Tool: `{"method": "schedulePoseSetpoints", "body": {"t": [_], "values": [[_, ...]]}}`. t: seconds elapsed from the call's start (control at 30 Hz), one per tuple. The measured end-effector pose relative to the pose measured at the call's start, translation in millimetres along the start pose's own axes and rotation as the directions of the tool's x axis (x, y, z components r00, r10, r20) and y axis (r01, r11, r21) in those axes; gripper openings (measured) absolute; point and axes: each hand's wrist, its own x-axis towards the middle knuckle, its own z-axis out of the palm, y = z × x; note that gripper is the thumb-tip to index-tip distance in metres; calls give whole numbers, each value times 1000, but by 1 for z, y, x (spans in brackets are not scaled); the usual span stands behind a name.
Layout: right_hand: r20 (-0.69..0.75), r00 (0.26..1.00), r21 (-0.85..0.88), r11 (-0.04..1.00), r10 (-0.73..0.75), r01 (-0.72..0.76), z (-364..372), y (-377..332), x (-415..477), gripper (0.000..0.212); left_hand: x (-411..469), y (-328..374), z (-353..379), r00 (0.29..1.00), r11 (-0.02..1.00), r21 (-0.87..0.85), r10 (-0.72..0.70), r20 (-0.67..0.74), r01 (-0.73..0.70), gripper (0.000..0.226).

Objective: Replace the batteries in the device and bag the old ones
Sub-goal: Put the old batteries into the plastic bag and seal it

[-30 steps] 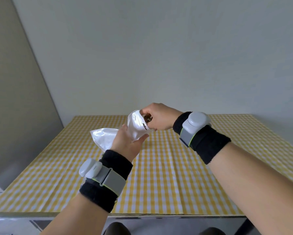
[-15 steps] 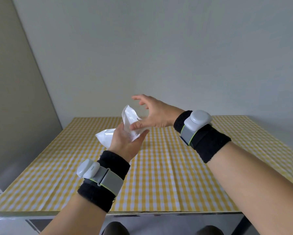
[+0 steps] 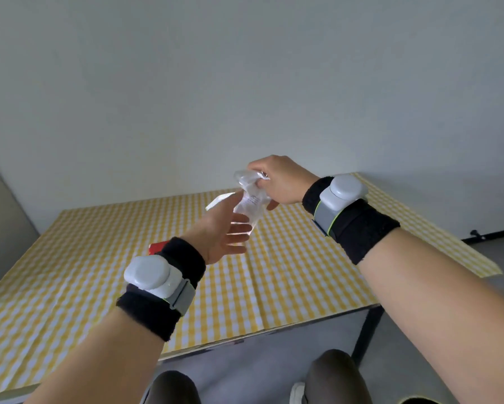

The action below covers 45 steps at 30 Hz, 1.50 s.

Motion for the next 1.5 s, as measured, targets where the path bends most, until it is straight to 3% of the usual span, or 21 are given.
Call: {"method": "schedulePoseSetpoints", "body": {"t": [0.03,0.1,0.17,0.27,0.37,0.47,0.6,0.73,0.87,1.1,1.2,1.33,1.5], "values": [[-17,999,4,999,49,-49,-8,11,-13,17,3,-1,15,996,979,196,70,-49,-59,58],[-42,990,7,991,136,-136,-21,38,-40,13,9,-5,46,963,838,507,264,-58,-199,45],[-94,971,-11,975,222,-224,-35,62,-74,18,10,-8,81,922,681,666,387,28,-306,40],[-159,940,-14,952,301,-307,-54,88,-113,30,15,-10,120,852,459,774,489,189,-435,47],[-219,894,-75,907,391,-415,-73,118,-166,23,13,-18,176,770,261,784,511,383,-564,50],[-272,823,-119,831,499,-543,-90,154,-238,21,3,-38,247,684,126,725,470,557,-677,53],[-320,734,-169,726,600,-667,-101,184,-314,12,-9,-70,320,603,81,629,400,690,-774,54],[-326,672,-204,645,665,-737,-95,206,-367,15,-16,-101,364,564,76,575,332,756,-815,53],[-304,607,-215,567,735,-795,-67,231,-405,32,-19,-132,391,550,29,562,247,797,-827,52],[-106,474,-124,462,874,-878,25,282,-454,33,2,-213,416,539,-139,533,-1,842,-834,57],[-5,439,-160,433,898,-887,68,307,-464,17,20,-242,420,571,-188,550,-81,817,-814,60],[104,408,-268,421,907,-867,117,324,-478,41,36,-267,413,592,-192,565,-135,795,-802,58],[233,338,-274,395,912,-877,174,355,-486,30,62,-296,406,597,-225,557,-200,777,-800,51]]}}
